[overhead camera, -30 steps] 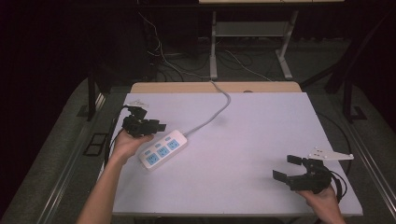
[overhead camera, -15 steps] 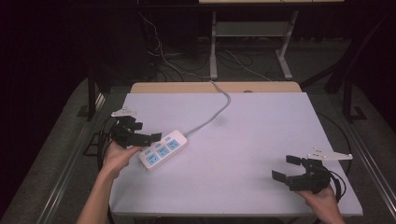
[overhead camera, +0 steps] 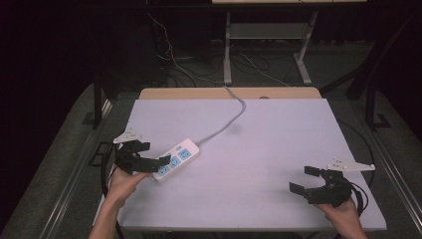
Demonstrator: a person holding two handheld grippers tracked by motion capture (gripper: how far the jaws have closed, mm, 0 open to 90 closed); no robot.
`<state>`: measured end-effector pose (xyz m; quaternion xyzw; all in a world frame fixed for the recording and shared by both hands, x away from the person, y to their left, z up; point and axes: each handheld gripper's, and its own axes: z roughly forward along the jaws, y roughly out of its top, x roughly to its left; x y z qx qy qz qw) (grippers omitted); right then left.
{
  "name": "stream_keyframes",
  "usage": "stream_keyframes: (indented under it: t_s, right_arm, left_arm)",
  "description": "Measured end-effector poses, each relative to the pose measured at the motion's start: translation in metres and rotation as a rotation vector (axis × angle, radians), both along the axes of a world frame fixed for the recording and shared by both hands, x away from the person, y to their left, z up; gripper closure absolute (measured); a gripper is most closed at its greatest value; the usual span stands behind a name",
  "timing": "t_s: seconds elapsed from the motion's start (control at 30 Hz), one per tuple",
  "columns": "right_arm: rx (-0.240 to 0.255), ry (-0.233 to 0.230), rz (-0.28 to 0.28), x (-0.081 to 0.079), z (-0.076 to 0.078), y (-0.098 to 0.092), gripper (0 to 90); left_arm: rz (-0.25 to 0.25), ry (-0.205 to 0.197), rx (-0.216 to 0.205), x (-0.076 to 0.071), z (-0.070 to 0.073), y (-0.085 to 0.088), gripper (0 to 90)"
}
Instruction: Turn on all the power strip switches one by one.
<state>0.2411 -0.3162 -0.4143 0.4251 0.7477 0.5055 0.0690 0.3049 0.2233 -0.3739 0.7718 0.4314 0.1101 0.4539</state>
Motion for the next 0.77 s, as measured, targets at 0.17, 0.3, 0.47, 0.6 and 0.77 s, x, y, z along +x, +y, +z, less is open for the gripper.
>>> stream_keyframes:
  t_s: [0.17, 0.3, 0.47, 0.6, 0.77]
  right_arm:
    - [-0.001, 0.0, 0.005, -0.001, 0.0, 0.001, 2.0]
    - [0.0, 0.002, 0.006, -0.001, 0.0, 0.001, 2.0]
    - [-0.002, 0.002, 0.007, -0.001, 0.0, 0.001, 2.0]
    - [-0.003, 0.003, 0.012, -0.002, 0.0, 0.002, 2.0]
    - [-0.005, 0.005, 0.016, -0.002, 0.0, 0.004, 2.0]
  left_arm:
    - [-0.011, -0.019, -0.01, -0.011, -0.005, -0.005, 0.0]
    - [-0.021, -0.028, -0.017, -0.02, -0.013, -0.012, 0.0]
    - [-0.038, -0.022, -0.036, -0.03, -0.026, -0.017, 0.0]
    - [-0.078, -0.018, -0.041, -0.037, -0.035, -0.023, 0.0]
    - [-0.089, -0.022, -0.043, -0.042, -0.039, -0.026, 0.0]
